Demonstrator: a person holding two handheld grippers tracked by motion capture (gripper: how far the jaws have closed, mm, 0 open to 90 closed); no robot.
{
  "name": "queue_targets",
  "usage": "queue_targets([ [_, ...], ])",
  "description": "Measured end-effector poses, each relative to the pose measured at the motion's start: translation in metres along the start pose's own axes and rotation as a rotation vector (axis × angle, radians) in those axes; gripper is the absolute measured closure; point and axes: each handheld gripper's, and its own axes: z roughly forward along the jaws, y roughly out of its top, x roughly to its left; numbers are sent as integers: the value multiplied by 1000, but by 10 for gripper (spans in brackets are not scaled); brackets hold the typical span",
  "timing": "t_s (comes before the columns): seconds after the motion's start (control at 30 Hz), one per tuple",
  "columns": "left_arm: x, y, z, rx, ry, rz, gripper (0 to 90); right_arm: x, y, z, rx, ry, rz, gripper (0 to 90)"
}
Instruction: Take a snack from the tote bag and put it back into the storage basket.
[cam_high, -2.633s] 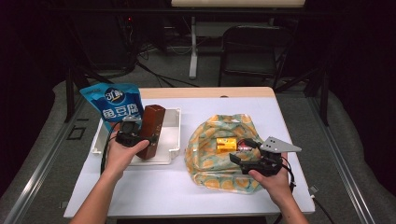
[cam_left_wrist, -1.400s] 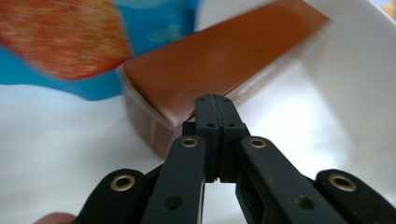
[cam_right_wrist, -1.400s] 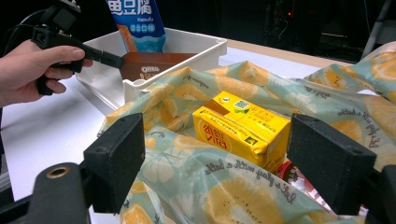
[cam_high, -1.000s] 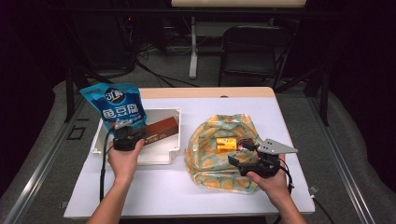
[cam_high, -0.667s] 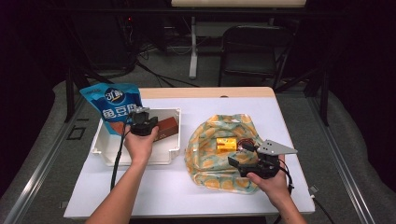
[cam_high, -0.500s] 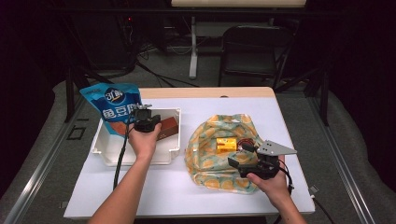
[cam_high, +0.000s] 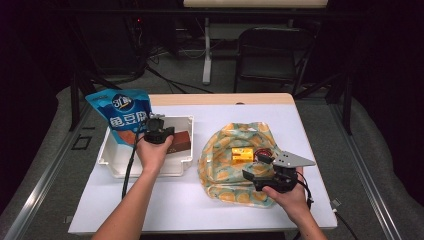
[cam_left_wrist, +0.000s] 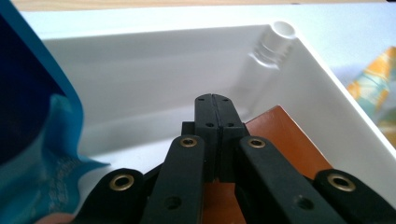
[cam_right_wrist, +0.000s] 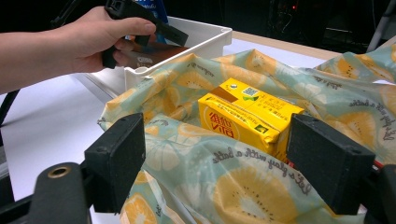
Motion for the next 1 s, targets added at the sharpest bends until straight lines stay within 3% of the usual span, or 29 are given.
queue_targets([
  [0.17, -8, -9, -8, 9, -3, 44, 900, 0, 0, 0, 1, 0, 3, 196],
  [0.3, -13, -12, -13, -5, 5, 22, 900, 0, 0, 0, 0, 0, -2, 196],
  [0.43, -30, -13, -20, -43, -45, 35, 896, 0, 0, 0, -1, -2, 0, 196],
  [0.53, -44, -16, -21, -42, -77, 52, 898, 0, 0, 1, -4, -1, 3, 197],
  [0.67, -54, -21, -16, -14, -105, 45, 897, 1, 0, 1, -1, 2, -1, 196],
  [0.87, -59, -27, -10, -3, -101, 34, 899, 0, 0, 0, 0, -2, 1, 196],
  [1.0, -61, -29, -12, -3, -80, 48, 900, 1, 0, 0, -2, -5, 1, 196],
])
